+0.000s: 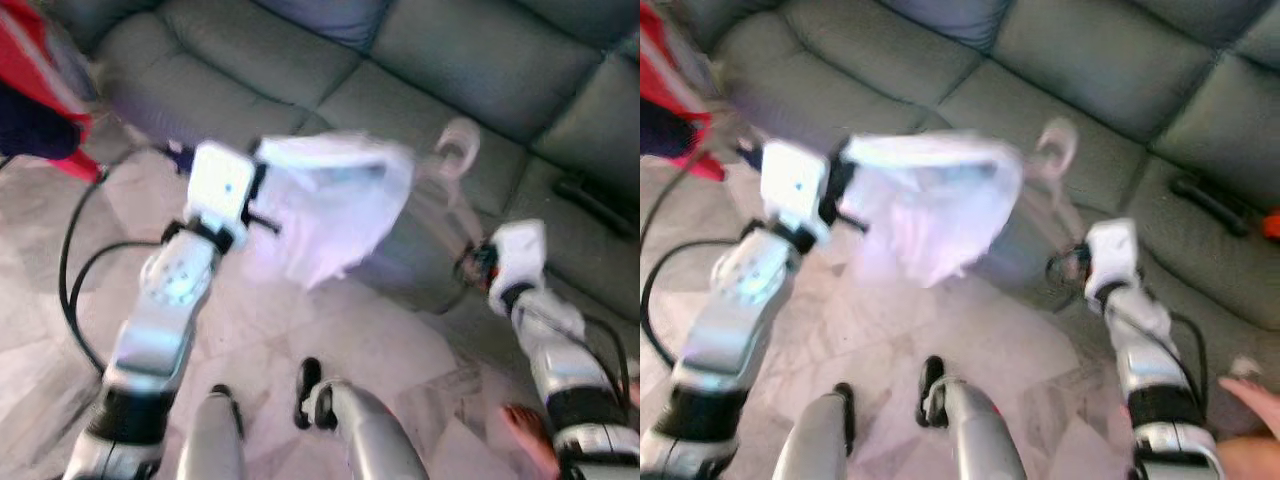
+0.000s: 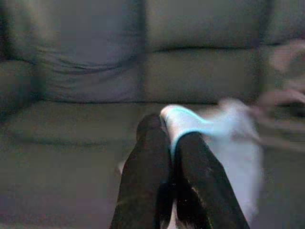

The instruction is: Hang hanger

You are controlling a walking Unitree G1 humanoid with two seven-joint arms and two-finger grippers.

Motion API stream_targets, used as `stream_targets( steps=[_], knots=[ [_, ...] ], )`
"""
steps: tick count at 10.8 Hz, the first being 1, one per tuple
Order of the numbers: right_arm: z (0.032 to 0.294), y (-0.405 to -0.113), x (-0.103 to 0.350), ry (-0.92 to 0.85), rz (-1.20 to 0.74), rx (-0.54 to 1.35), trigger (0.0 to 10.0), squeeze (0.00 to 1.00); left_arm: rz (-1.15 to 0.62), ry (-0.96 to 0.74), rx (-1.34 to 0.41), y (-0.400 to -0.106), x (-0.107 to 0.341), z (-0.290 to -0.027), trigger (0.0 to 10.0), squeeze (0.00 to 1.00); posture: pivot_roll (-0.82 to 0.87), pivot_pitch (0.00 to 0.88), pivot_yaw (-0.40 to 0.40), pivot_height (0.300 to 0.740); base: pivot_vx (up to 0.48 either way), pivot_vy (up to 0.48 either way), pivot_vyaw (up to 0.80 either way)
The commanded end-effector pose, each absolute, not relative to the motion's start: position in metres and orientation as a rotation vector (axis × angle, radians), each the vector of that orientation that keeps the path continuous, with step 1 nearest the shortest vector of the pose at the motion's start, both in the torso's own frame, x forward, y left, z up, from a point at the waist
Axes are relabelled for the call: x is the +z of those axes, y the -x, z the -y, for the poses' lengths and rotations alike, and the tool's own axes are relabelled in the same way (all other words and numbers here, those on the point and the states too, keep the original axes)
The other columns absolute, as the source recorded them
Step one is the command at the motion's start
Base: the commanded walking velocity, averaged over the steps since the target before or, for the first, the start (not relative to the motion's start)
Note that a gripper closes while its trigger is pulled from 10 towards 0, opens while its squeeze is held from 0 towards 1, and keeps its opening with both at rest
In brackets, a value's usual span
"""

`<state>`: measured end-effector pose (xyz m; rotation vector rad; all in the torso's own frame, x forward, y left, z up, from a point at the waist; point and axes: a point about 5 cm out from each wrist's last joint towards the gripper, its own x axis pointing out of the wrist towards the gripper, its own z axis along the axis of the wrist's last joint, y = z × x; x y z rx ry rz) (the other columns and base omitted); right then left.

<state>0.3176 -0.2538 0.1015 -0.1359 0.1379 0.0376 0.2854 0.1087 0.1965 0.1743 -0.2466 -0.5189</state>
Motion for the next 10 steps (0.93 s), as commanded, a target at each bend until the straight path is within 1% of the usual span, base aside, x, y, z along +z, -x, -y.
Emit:
stream_targets(
  steps=[1,2,3,4,5,6,7,8,9,10],
  knots=[
    [0.268,-0.328,0.131,0.04,0.014,-0.082,10.0,0.0,0.198,-0.081,-0.71,-0.267,0.19,-0.087,10.0,0.0,0.02,0.307,-0.108,0.74,0.0,0.0,0.0],
    [0.258,-0.349,0.16,-0.076,0.106,-0.051,10.0,0.0,0.096,-0.028,-0.873,-0.247,0.173,-0.074,10.0,0.0,0.02,0.305,-0.095,0.74,0.0,0.0,0.0],
    [0.246,-0.37,0.191,-0.088,0.17,0.006,10.0,0.0,0.064,0.102,-0.985,-0.232,0.176,-0.063,10.0,0.0,0.03,0.3,-0.094,0.74,0.0,0.0,0.0],
    [0.237,-0.383,0.21,-0.124,0.19,0.042,10.0,0.0,0.063,0.196,-0.995,-0.229,0.182,-0.06,10.0,0.0,0.03,0.297,-0.099,0.74,0.0,0.0,0.0],
    [0.233,-0.393,0.22,-0.235,0.19,0.04,10.0,0.0,0.037,0.19,-1.002,-0.226,0.179,-0.061,10.0,0.0,0.05,0.296,-0.106,0.74,0.0,0.0,0.0],
    [0.223,-0.403,0.229,-0.453,0.166,0.06,10.0,0.0,0.002,0.128,-0.94,-0.227,0.168,-0.067,10.0,0.0,0.05,0.296,-0.106,0.74,0.0,0.0,0.0],
    [0.208,-0.406,0.23,-0.493,0.156,0.135,10.0,0.0,-0.001,0.087,-0.791,-0.236,0.161,-0.076,10.0,0.0,0.07,0.301,-0.106,0.74,0.0,0.0,0.0],
    [0.189,-0.401,0.219,-0.413,0.147,0.227,10.0,0.0,0.026,-0.027,-0.477,-0.253,0.149,-0.1,10.0,0.0,0.07,0.3,-0.104,0.74,0.0,0.0,0.0],
    [0.185,-0.393,0.205,-0.363,0.14,0.251,10.0,0.0,0.027,-0.028,-0.388,-0.257,0.142,-0.115,10.0,0.0,0.07,0.298,-0.103,0.74,0.0,0.0,0.0],
    [0.185,-0.379,0.183,-0.326,0.124,0.247,10.0,0.0,0.047,-0.04,-0.247,-0.263,0.138,-0.135,10.0,0.0,0.06,0.297,-0.102,0.74,0.0,0.0,0.0]
  ],
)
